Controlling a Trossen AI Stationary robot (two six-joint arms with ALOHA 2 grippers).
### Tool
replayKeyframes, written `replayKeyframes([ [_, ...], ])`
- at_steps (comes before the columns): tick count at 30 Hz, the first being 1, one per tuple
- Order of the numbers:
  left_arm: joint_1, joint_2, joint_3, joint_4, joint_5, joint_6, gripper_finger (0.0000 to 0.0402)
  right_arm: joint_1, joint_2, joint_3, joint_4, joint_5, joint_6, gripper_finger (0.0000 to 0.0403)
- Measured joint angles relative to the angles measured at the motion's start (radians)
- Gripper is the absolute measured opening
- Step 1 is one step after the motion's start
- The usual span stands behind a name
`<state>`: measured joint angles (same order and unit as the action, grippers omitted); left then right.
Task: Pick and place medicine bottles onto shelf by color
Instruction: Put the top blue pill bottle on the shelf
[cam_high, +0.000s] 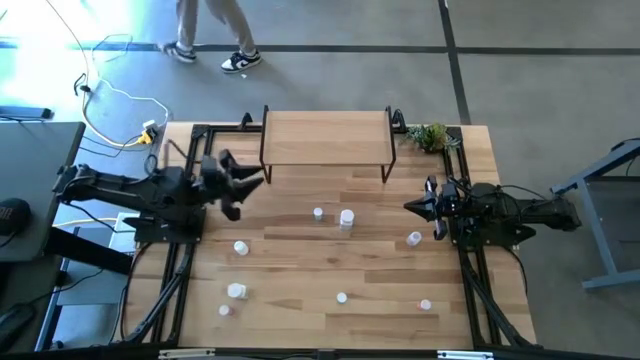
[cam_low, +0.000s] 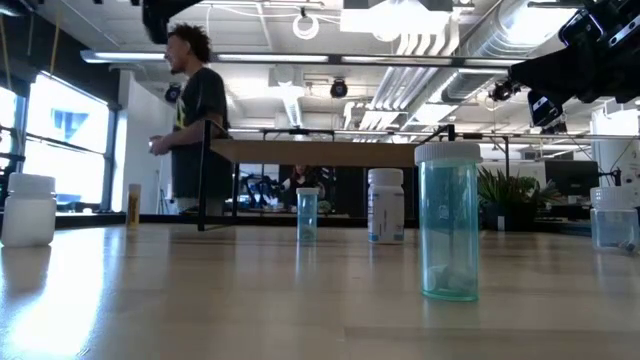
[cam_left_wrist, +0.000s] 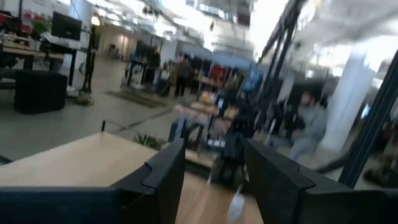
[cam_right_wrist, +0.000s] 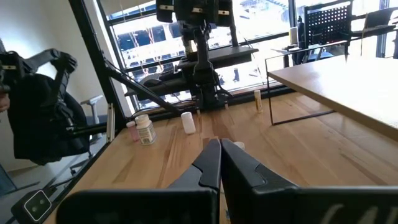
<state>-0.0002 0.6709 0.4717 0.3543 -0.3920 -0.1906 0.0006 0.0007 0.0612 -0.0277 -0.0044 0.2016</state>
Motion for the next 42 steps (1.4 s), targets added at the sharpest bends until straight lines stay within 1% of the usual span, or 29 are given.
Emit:
replayKeyframes([
  [5,0.0,0.138,0.081,0.002,-0.008,-0.026,0.0187,0.0,0.0,0.0,0.0,0.0,0.0,0.0],
  [8,0.0,0.208,0.104,0.003,-0.002,-0.062,0.0203,0.0,0.0,0.0,0.0,0.0,0.0,0.0],
  [10,0.0,0.253,0.106,0.001,0.003,-0.068,0.0206,0.0,0.0,0.0,0.0,0.0,0.0,0.0],
  [15,0.0,0.373,0.106,0.001,-0.019,-0.069,0.02,-0.001,0.0,0.0,0.009,0.032,0.008,0.0],
  [18,0.0,0.441,0.106,0.011,-0.022,-0.071,0.0194,-0.001,0.0,0.0,0.009,0.033,0.05,0.0],
  [23,0.0,0.543,0.106,0.009,-0.019,-0.119,0.0188,-0.001,0.0,0.0,0.009,0.034,0.13,0.0],
  [28,0.0,0.636,0.106,0.013,-0.012,-0.146,0.0188,-0.001,0.0,0.0,0.009,0.037,0.131,0.0],
  [31,0.0,0.691,0.106,0.043,-0.012,-0.147,0.0188,-0.001,0.0,0.0,0.009,0.076,0.143,0.0],
  [37,0.0,0.806,0.106,0.126,-0.011,-0.147,0.0188,-0.001,0.0,0.0,0.009,0.137,0.309,0.0],
  [42,0.0,0.894,0.106,0.205,-0.011,-0.147,0.0188,-0.001,0.0,0.0,0.009,0.165,0.398,0.0],
])
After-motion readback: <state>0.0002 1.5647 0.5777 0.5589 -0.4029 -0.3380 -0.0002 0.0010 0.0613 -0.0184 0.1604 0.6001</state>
